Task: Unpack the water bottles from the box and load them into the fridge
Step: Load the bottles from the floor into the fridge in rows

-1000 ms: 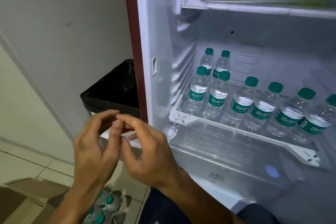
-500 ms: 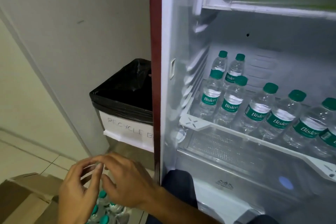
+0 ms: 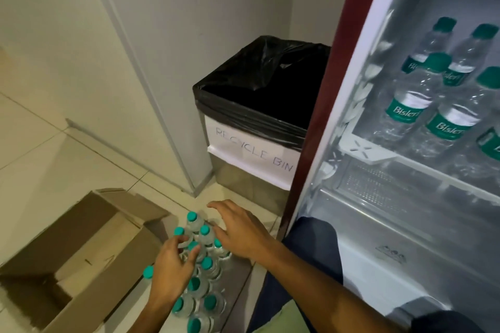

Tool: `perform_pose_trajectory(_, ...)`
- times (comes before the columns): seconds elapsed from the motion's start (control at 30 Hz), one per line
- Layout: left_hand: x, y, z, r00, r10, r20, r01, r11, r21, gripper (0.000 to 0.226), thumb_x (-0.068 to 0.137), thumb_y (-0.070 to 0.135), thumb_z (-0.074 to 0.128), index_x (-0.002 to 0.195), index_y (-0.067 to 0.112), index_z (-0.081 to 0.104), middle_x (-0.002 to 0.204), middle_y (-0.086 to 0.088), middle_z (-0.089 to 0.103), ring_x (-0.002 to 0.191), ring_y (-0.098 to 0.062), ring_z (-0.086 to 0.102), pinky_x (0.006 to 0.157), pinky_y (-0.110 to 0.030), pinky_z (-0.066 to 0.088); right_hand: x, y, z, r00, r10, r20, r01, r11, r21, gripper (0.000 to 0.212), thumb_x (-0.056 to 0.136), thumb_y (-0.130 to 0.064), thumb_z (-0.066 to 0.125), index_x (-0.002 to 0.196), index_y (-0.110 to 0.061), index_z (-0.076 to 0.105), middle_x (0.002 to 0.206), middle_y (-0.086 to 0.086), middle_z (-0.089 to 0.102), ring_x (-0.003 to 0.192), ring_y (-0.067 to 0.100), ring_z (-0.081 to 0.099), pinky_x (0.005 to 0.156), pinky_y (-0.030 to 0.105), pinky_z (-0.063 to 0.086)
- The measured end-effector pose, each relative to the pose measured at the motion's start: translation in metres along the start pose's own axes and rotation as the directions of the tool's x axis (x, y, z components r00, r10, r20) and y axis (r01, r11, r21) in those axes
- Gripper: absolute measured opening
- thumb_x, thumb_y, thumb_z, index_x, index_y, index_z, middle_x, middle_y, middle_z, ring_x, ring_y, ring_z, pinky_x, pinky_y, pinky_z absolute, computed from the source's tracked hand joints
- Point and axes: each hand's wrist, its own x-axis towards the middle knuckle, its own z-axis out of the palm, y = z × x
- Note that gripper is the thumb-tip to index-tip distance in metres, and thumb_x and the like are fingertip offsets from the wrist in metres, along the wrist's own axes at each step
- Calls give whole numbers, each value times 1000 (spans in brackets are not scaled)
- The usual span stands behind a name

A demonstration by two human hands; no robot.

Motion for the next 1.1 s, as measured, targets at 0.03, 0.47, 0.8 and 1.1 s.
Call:
perform_pose_trajectory(0.03,1,-6,4,999,-25,22,25,1000,12,44,89,41,68,123,15,57,121,-3,62,97,-14,59,81,-33,50,1,3,5,1000,11,28,-11,1000,0,52,98,-23,56,148,-23,39,145,3,47,111,25,60,89,37,53)
perform_pose_trajectory(0.47,-27,-57,40,976,-127,178,117,991,69,37,84,20,75,117,17,58,112,4,61,104,-17,59,86,-28,48,-5,10,70,887,100,451,-5,978,-207,33,93,-27,60,124,-18,57,121,11,61,107,32,59,86,44,53)
perform_pose_trajectory(0.8,-67,-71,40,984,3,176,-33,986,165,19,90,27,69,105,24,58,101,10,55,89,-7,53,76,-16,42,-21,18,109,781,100,617,88,960,-267,35,88,-32,69,117,-14,59,113,12,61,99,30,60,73,38,50)
perform_pose_trajectory(1.1,-99,-96,52,923,-73,378,-28,967,254,48,89,38,68,131,23,51,129,5,55,110,-10,57,92,-15,42,-36,28,129,678,42,734,238,932,-273,54,88,-23,71,137,-15,49,126,17,53,109,37,56,80,45,50)
